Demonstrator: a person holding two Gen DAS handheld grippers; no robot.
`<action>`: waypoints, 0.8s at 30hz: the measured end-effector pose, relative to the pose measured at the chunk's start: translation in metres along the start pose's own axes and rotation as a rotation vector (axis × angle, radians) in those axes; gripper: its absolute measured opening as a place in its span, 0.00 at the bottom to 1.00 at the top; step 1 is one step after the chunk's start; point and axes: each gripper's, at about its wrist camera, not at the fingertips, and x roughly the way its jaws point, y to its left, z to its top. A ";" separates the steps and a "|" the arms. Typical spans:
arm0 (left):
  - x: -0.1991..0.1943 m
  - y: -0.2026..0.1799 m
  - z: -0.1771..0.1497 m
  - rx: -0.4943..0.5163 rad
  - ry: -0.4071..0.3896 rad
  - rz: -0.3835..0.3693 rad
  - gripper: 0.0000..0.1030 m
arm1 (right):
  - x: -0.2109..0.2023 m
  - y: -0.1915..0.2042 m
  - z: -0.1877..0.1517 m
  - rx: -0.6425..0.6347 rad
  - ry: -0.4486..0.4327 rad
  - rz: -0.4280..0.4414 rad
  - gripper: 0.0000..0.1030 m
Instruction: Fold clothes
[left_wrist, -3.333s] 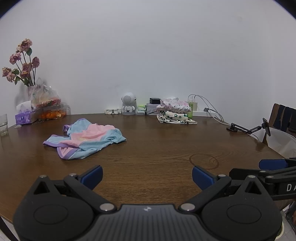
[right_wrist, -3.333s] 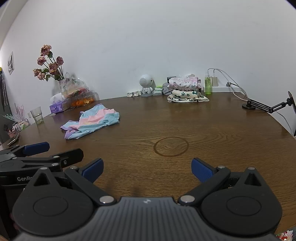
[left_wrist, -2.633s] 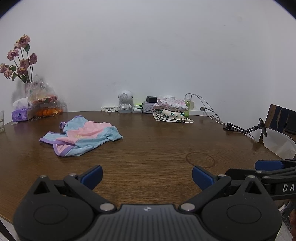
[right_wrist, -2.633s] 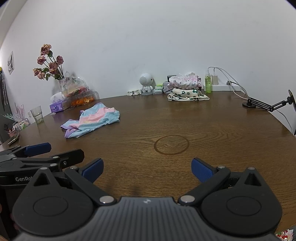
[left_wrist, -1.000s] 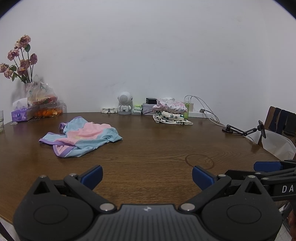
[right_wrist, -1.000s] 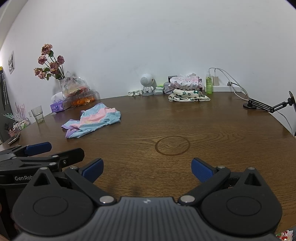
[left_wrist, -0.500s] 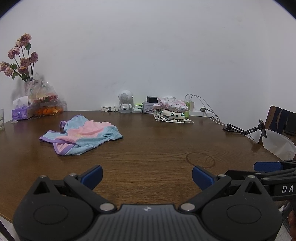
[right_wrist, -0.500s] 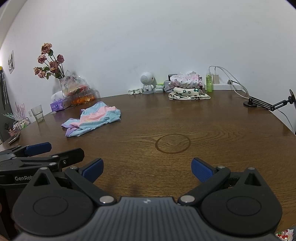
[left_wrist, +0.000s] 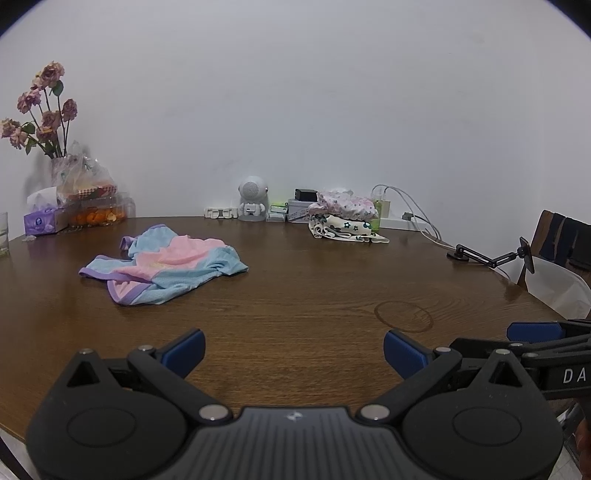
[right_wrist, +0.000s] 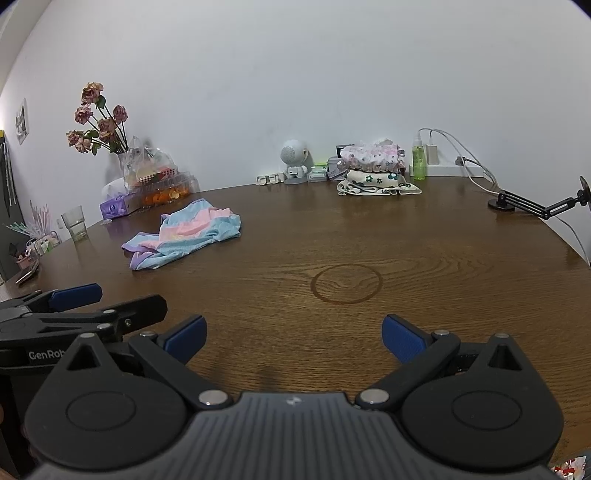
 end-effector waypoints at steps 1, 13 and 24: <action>0.001 0.001 0.001 0.001 0.002 0.003 1.00 | 0.002 0.000 0.001 -0.002 0.002 0.002 1.00; 0.041 0.064 0.059 0.010 0.002 0.113 1.00 | 0.062 0.029 0.075 -0.111 0.054 0.130 1.00; 0.118 0.158 0.102 0.009 0.103 0.204 1.00 | 0.171 0.084 0.132 -0.283 0.136 0.214 1.00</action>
